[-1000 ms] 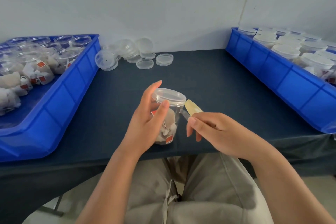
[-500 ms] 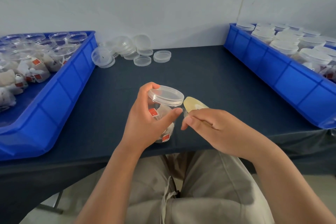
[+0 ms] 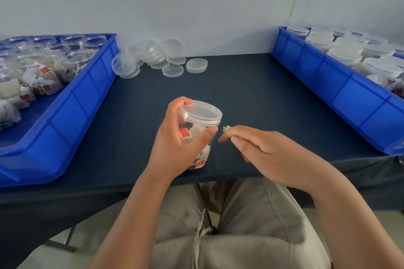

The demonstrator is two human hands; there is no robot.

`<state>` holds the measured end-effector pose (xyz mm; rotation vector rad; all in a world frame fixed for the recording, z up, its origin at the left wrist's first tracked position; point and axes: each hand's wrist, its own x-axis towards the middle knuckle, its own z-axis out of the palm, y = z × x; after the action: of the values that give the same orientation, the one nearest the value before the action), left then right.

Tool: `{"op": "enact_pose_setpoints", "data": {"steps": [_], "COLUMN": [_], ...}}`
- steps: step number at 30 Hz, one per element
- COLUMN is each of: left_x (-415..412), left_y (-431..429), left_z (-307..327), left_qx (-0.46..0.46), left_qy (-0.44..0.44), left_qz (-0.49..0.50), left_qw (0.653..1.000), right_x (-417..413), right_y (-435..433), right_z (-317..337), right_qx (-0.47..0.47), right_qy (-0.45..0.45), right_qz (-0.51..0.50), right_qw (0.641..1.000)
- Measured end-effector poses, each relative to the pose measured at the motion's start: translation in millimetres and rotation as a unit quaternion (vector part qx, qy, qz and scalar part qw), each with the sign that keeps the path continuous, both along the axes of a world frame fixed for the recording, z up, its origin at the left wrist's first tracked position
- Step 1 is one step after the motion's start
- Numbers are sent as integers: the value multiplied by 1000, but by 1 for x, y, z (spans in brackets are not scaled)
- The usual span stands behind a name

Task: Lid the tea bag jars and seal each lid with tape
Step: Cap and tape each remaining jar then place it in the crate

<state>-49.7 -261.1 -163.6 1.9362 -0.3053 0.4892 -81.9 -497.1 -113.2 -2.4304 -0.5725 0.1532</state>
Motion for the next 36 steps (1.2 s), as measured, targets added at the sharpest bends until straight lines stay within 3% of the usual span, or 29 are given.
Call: {"op": "enact_pose_setpoints", "data": {"steps": [4,8,12,19,25,32,36], "left_x": [-3,-3,-5,-8,-9,-8,-8], "left_y": [-1,1,0,-1,-4,-4,-4], "left_z": [2,3,4,7,6,5,5], "left_qx": [2,-33,-39,-43,-29,3,4], "left_qy": [-6,34,40,43,43,37,32], "left_qz": [-1,4,5,-9,-13,-21,-23], "left_qw": [1000,999,998,998,999,999,999], "right_x": [4,1,2,1,0,2,3], "right_y": [5,1,2,8,6,12,15], "right_z": [-1,2,-2,1,-3,-6,-11], "right_qx": [54,32,45,64,23,61,51], "right_qy": [15,52,73,-16,-26,-9,-46], "right_qz": [-4,46,6,-56,-56,-96,-139], "right_qw": [998,997,996,996,998,993,988]}}
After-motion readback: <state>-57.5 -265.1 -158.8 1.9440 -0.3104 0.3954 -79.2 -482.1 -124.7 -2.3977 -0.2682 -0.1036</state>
